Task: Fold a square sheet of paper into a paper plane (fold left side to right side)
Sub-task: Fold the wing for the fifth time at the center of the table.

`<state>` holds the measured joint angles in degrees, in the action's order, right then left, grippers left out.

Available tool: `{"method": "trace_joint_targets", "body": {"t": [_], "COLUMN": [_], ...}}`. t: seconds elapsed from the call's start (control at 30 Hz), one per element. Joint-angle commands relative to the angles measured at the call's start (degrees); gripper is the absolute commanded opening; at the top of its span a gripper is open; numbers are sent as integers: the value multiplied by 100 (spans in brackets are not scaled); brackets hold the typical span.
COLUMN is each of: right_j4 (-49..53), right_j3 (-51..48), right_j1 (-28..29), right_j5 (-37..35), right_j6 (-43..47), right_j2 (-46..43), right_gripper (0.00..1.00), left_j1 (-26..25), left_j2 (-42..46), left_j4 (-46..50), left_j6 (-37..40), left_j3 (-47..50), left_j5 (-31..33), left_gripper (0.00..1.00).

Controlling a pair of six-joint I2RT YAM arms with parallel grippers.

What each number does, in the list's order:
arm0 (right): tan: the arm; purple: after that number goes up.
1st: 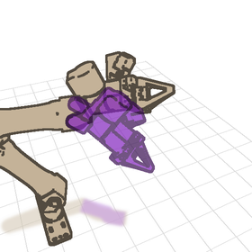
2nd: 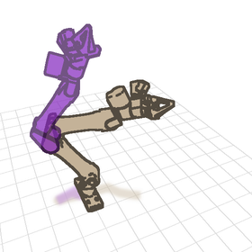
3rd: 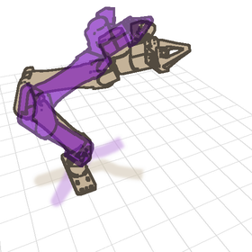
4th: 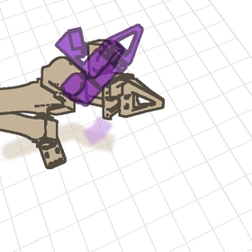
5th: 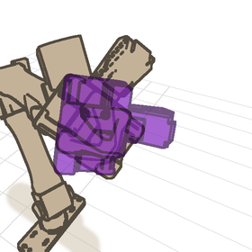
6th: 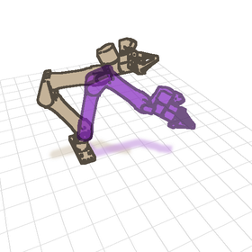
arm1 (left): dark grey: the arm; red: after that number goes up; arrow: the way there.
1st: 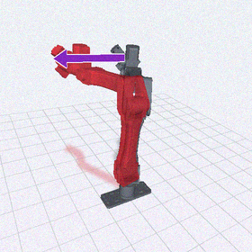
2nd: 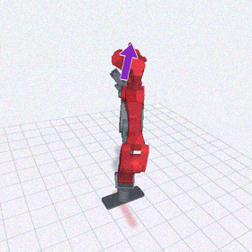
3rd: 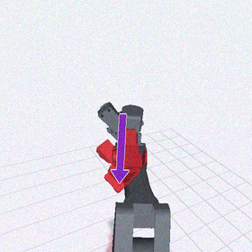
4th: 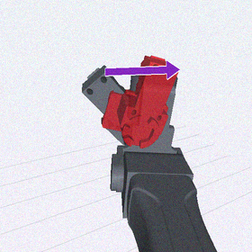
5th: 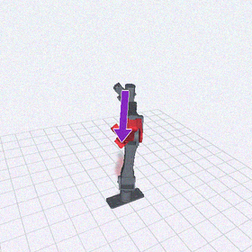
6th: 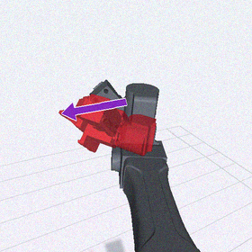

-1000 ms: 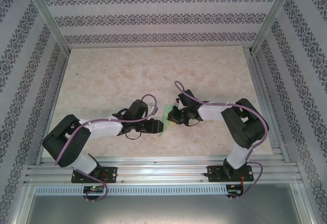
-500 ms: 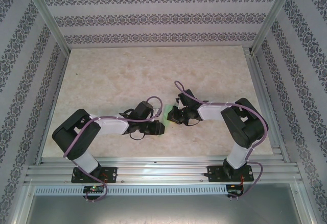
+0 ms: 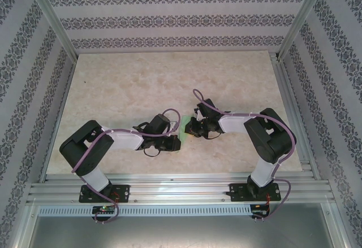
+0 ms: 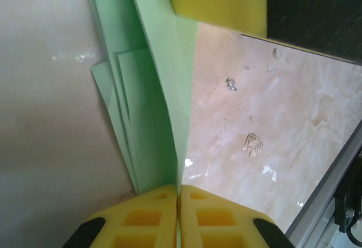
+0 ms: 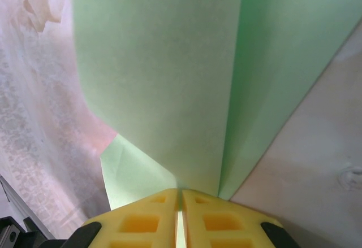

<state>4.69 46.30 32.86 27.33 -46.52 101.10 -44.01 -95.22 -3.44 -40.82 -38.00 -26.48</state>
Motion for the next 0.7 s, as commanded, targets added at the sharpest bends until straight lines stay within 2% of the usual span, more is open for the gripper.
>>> {"method": "trace_joint_targets", "body": {"t": [0.0, 0.27, 0.43, 0.67], "right_j4": [225, 390, 409, -190], "right_j3": [-36, 14, 10, -155], "right_j1": [-41, -36, -69, -192], "right_j5": [-233, -244, -233, -7], "right_j6": [135, 252, 311, 361], "right_j2": [270, 291, 272, -388], "right_gripper": [13, 13, 13, 18], "left_j1": [-73, 19, 269, 392], "left_j2": [-34, -49, -41, -258], "left_j4": [-157, -418, -837, -938], "left_j6": [-165, -347, -519, -442], "left_j3": [198, 194, 394, 332], "left_j5": [135, 14, -332, -791], "left_gripper": [7, 3, 0, 0]}}
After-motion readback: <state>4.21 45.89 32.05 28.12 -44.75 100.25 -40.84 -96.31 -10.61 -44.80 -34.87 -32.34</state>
